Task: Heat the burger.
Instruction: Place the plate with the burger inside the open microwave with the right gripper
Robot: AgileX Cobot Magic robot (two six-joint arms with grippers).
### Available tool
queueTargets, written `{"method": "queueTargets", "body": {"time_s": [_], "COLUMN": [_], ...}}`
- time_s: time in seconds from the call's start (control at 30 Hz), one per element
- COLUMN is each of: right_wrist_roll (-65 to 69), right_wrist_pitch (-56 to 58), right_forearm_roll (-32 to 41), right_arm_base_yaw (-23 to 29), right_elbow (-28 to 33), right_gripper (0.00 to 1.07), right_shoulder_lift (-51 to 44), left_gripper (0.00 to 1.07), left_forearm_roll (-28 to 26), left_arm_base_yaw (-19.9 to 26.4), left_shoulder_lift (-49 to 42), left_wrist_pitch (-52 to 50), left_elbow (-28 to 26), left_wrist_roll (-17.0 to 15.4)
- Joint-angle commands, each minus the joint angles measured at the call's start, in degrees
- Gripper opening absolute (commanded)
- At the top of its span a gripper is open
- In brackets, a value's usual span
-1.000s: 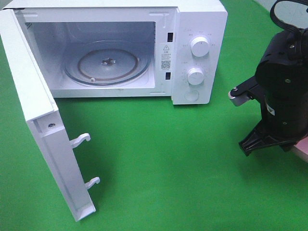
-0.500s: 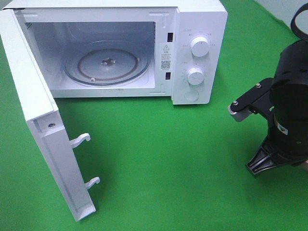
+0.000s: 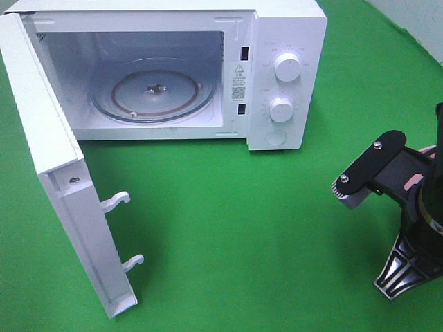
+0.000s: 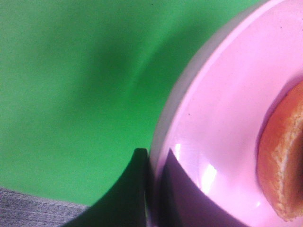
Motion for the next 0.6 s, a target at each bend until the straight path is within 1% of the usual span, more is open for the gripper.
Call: {"method": "queueTargets", "body": {"time_s": [0.03,0.1,0.2,0.27,0.37,0.4,0.43,0.5,0.53,0.57,0.6], "right_wrist_roll": [0.3,0.3,0.2,0.1,0.1,0.1,0.1,0.1,0.1,-0.1,-0.1], "right_wrist_pitch": [2.5,3.4,4.0,4.2,4.5,4.9,4.9,4.8,4.8,4.8,4.8], "right_forearm_roll": [-2.4,-1.9,-2.0,-2.0,-2.0,-2.1,-2.1,-2.1,-2.1,-2.3,-2.3], "right_arm_base_yaw": [2.0,4.1,5.4,8.9,9.5,11.6,11.6,15.1,15.1,16.8,16.8], "right_elbow": [1.0,1.5,1.9,2.4,2.4,2.4,2.4,2.4,2.4,2.4,2.4], "right_gripper": [0.00,0.00,0.00,0.00,0.00,0.00,0.00,0.00,0.00,0.00,0.00], "right_shoulder_lift": [-1.5,-2.8,-3.3,-4.1,-4.1,-4.1,-4.1,-4.1,-4.1,-4.1,-4.1], "left_gripper": [0.96,0.96,0.96,0.96,0.96,0.96,0.96,0.96,0.96,0.96,0.96], "left_forearm_roll": [0.0,0.0,0.0,0.0,0.0,0.0,0.0,0.0,0.0,0.0,0.0], "left_arm_base_yaw": [-0.2,-0.2,-0.2,-0.2,-0.2,-0.2,-0.2,-0.2,-0.2,-0.2,-0.2], "left_shoulder_lift": [-1.1,-1.1,-1.1,-1.1,-1.1,-1.1,-1.1,-1.1,-1.1,-1.1,-1.1], "left_wrist_pitch": [-0.6,-0.6,-0.6,-0.6,-0.6,-0.6,-0.6,-0.6,-0.6,-0.6,-0.6], "left_elbow": [0.1,0.1,0.1,0.1,0.1,0.1,0.1,0.1,0.1,0.1,0.1], "left_wrist_roll": [-0.1,-0.1,-0.1,-0.1,-0.1,-0.1,-0.1,-0.1,-0.1,-0.1,-0.1]}}
